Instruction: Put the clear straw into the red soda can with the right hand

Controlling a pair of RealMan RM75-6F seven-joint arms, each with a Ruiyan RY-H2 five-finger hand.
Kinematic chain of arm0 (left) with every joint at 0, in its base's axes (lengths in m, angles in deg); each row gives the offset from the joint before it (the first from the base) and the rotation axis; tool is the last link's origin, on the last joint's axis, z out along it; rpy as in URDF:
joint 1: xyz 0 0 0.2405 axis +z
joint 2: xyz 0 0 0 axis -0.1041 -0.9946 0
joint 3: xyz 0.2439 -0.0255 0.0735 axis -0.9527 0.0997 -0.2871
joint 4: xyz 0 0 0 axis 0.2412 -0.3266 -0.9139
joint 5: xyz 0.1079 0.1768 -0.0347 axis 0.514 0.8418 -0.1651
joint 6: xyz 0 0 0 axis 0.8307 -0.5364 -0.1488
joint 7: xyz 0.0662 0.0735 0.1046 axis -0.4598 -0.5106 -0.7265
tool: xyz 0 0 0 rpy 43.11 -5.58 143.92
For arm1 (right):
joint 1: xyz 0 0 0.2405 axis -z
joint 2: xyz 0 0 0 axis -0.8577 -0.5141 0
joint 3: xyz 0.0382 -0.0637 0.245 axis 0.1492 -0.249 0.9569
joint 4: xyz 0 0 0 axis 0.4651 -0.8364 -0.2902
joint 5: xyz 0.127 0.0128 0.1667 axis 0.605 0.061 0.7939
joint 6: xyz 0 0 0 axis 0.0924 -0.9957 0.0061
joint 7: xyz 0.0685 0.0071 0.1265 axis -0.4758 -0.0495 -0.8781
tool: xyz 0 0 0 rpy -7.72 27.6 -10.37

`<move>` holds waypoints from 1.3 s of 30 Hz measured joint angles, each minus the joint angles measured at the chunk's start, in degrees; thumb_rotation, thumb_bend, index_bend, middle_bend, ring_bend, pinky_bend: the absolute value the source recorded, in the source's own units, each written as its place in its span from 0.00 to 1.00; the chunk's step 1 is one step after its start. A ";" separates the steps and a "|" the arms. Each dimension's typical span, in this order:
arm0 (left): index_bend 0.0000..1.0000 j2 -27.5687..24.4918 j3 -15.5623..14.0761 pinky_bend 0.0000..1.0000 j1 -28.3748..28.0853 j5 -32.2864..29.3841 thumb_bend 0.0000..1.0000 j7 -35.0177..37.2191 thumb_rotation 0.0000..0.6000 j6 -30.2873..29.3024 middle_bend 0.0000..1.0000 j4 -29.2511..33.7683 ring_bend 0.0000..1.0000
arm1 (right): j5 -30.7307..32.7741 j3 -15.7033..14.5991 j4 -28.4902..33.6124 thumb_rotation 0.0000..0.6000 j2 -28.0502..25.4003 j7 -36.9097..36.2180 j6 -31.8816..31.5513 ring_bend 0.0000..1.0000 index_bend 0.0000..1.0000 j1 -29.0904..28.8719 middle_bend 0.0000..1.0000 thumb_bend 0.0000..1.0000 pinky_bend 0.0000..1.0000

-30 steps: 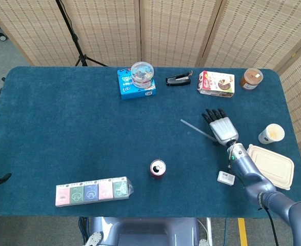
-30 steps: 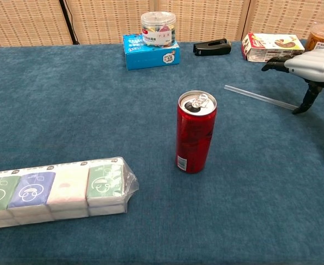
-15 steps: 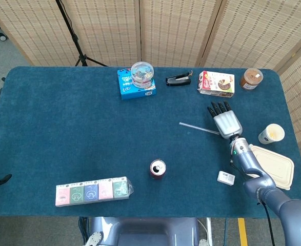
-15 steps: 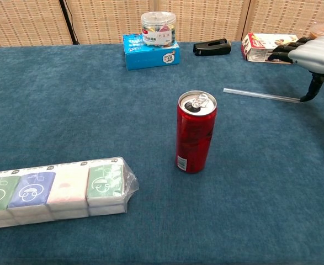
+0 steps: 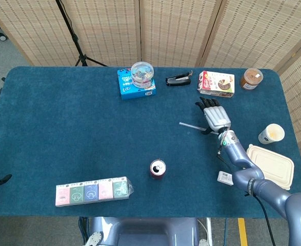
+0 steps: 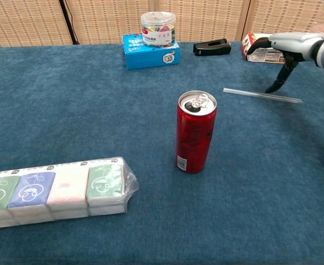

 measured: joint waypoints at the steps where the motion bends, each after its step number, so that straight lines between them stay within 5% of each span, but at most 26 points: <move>1: 0.00 -0.04 0.04 0.00 -0.01 -0.08 0.00 0.09 1.00 0.04 0.00 -0.04 0.00 | 1.02 0.65 -0.09 1.00 0.30 -0.24 0.60 0.00 0.28 -0.38 0.00 0.00 0.00; 15: 0.00 -0.88 0.39 0.00 0.00 -0.48 0.00 2.46 1.00 0.35 0.00 -0.26 0.00 | 11.70 4.73 -5.69 1.00 7.40 1.95 4.38 0.00 0.41 -3.57 0.00 0.00 0.00; 26: 0.00 -1.21 0.70 0.00 -0.13 -1.20 0.00 3.49 1.00 0.85 0.00 -0.56 0.00 | 16.60 6.29 -6.25 1.00 9.45 4.15 5.56 0.00 0.44 -4.78 0.00 0.25 0.00; 39: 0.00 -1.33 0.58 0.00 -0.07 -0.86 0.00 3.70 1.00 0.74 0.00 -0.48 0.00 | 17.70 5.44 -3.51 1.00 8.19 5.94 5.34 0.00 0.45 -4.55 0.00 0.31 0.00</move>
